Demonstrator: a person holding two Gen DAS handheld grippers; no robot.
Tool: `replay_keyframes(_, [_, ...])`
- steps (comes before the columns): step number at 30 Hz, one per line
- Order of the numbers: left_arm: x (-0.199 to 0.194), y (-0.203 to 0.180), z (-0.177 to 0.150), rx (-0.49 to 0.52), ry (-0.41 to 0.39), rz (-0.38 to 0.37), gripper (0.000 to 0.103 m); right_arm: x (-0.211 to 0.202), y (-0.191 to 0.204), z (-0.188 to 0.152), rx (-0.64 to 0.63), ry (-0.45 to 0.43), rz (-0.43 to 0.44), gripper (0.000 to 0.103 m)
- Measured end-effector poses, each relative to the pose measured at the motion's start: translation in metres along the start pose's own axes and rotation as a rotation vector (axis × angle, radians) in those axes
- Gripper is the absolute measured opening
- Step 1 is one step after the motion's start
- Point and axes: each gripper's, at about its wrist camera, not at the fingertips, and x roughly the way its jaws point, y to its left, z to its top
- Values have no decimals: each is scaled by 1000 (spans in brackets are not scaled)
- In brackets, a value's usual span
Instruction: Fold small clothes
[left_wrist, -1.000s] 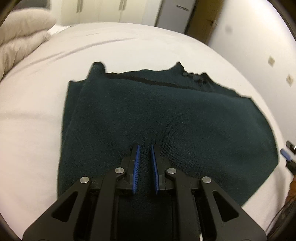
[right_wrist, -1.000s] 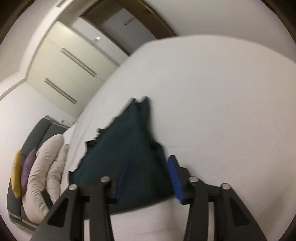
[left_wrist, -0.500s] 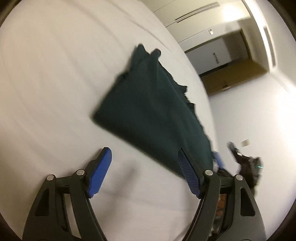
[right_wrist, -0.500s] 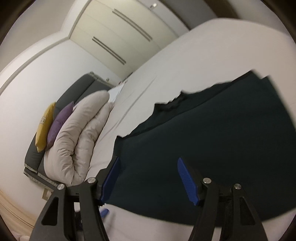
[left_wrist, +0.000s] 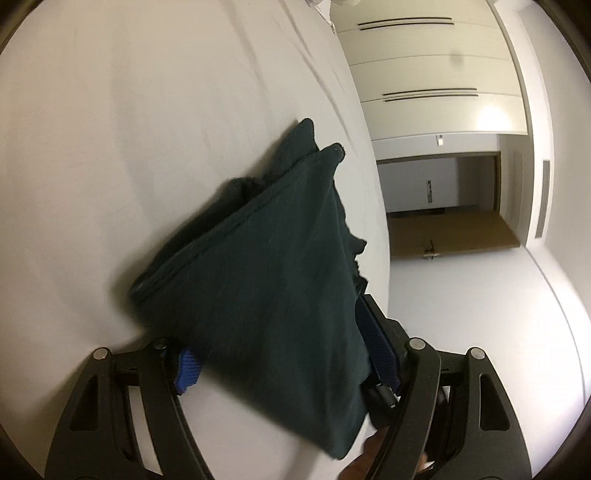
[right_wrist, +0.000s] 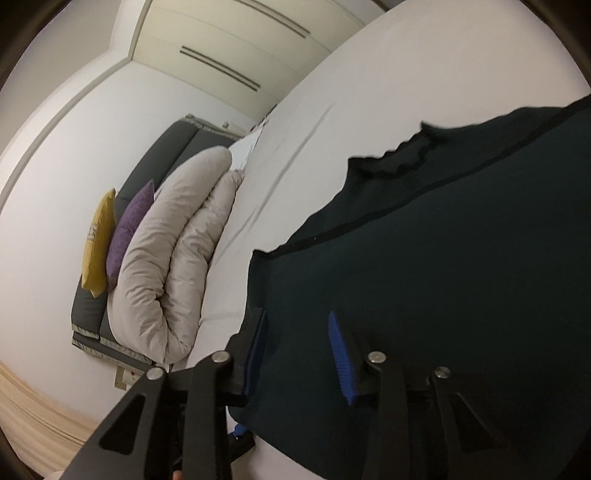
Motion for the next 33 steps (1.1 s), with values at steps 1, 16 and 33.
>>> replay_keyframes(1, [5,-2,4,-5,0,-8,63,5,0,0,1,10,-4,37])
replay_keyframes(16, [39,-40,32,172,23,12,12,38,-40,8,58,109,-128,0])
replay_keyframes(33, [134,-203,-110,1113,72,228,12,-26,-102,58,314,106,429,88])
